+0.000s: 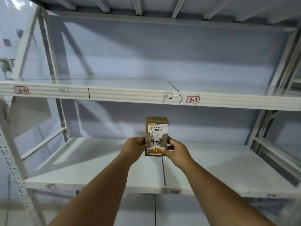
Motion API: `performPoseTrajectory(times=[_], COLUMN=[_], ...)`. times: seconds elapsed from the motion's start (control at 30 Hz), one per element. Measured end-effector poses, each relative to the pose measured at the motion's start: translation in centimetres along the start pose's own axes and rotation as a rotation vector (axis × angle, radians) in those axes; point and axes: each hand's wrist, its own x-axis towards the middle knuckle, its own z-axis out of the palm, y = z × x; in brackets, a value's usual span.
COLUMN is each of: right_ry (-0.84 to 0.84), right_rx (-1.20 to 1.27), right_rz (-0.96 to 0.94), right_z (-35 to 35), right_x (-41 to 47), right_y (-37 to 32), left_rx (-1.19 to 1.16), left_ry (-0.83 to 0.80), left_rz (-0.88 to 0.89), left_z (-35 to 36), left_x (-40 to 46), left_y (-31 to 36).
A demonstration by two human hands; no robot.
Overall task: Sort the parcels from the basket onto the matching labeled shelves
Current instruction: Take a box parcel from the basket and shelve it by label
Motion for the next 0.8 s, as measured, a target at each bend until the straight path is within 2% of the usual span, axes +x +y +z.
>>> performPoseTrajectory(times=[0.17,0.27,0.57,0.8], right_ry=[-0.015,-0.013,-0.005,0.022], right_rx=[-0.068,-0.111,-0.17,-0.119], right_rz=[0.066,0.11,0.211,0.22], right_z=[-1.2,0.0,5.0,6.2], right_x=[1.7,2.6,3.4,3.9], right_y=[6.6,10.5,20.8,23.1], left_rx=[-0.116,-0.07,0.167,0.206], left_ry=[-0.014,-0.034,-0.221,-0.184], left_rz=[-0.225,-0.257,-0.186,-0.119], left_z=[6.7,9.4,16.5,17.7], left_x=[2.0,3.4,5.3,5.5], left_y=[-2.4,-4.9,-13.6,-15.3])
